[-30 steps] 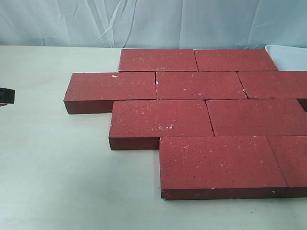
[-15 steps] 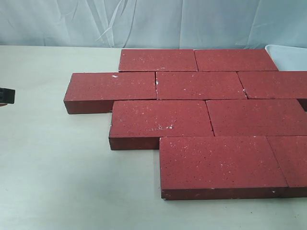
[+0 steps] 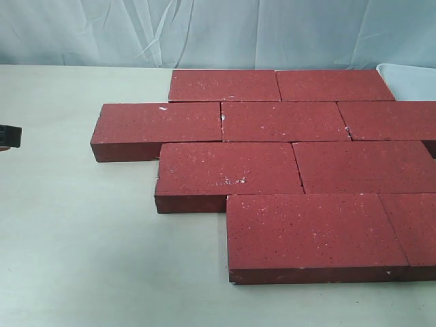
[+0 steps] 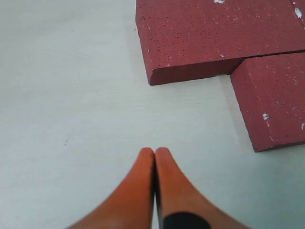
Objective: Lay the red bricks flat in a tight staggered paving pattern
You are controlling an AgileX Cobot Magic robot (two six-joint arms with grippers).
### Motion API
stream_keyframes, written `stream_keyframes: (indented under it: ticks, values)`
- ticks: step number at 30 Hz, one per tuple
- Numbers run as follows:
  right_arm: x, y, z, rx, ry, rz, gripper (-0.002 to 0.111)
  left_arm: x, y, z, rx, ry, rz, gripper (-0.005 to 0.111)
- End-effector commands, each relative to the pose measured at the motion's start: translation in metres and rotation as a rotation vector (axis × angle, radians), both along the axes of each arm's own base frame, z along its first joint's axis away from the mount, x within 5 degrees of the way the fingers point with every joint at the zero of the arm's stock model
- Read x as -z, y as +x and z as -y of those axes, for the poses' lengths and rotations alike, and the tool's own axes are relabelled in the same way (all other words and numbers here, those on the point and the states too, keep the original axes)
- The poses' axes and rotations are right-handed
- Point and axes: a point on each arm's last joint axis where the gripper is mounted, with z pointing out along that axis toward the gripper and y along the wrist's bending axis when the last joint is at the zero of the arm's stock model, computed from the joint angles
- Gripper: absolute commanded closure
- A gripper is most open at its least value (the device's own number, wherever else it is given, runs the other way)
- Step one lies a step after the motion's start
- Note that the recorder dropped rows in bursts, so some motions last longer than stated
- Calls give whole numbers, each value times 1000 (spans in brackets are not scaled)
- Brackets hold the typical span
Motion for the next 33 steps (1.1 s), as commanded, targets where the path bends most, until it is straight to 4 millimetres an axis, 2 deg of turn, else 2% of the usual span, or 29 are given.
stream_keyframes:
  ticks: [1, 8, 18, 28, 33]
  values:
    - [0, 0, 0, 6, -3, 17, 109, 0, -1, 1, -1, -1, 8, 107]
    - [0, 0, 0, 6, -3, 17, 109, -6, -5, 1, -1, -1, 42, 107]
    - [0, 0, 0, 6, -3, 17, 109, -27, -30, 1, -1, -8, 166, 107]
    - [0, 0, 0, 6, -3, 17, 109, -19, -81, -2, -27, 4, 352, 107]
    - [0, 0, 0, 6, -3, 17, 109, -3, -108, -4, -50, -4, 458, 107]
